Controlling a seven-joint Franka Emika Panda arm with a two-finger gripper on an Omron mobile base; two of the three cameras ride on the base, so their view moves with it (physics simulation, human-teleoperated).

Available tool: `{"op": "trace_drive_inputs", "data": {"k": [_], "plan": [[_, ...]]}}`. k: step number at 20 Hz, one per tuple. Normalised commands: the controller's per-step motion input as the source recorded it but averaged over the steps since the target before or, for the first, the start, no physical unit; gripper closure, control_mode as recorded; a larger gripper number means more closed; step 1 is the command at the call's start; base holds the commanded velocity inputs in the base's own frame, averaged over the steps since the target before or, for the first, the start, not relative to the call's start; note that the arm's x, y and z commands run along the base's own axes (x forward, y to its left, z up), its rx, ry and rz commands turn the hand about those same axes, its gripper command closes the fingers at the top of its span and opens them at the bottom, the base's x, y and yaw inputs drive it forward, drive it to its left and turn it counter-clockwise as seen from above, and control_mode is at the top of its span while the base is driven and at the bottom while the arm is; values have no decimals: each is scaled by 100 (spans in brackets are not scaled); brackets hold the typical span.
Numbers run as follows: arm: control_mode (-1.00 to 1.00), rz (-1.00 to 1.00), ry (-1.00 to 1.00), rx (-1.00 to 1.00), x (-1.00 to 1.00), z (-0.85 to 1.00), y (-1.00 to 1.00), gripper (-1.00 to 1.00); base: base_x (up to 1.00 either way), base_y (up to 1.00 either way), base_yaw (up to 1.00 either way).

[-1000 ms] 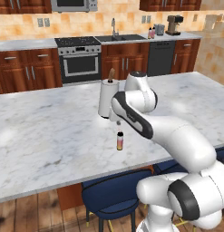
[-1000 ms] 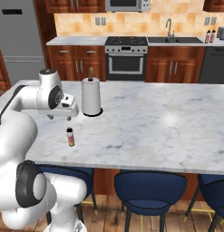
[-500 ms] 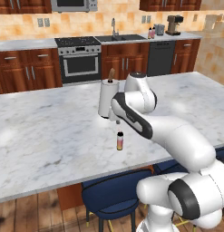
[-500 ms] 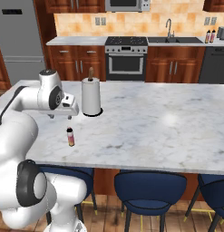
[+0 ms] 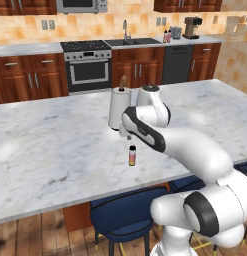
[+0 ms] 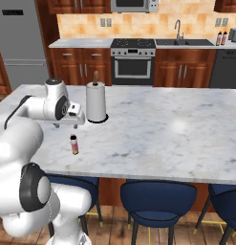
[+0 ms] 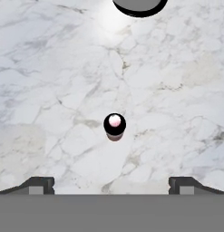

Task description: Place the large bottle from the dining counter next to the other large bottle outside the sink, and place the small bottle from the dining counter next to the other small bottle inside the sink.

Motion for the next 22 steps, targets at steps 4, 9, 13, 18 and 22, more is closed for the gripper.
{"op": "trace_drive_inputs", "data": {"k": [4, 9, 13, 18, 22], "plan": [[-100, 1, 0, 0, 26, -20, 0, -100, 0, 0, 0], [-100, 2, 0, 0, 13, -14, 0, -100, 0, 0, 0], [-100, 2, 0, 0, 1, -8, 0, -100, 0, 0, 0], [-100, 1, 0, 0, 3, -11, 0, -100, 0, 0, 0], [-100, 1, 0, 0, 9, -23, 0, -100, 0, 0, 0]]}}
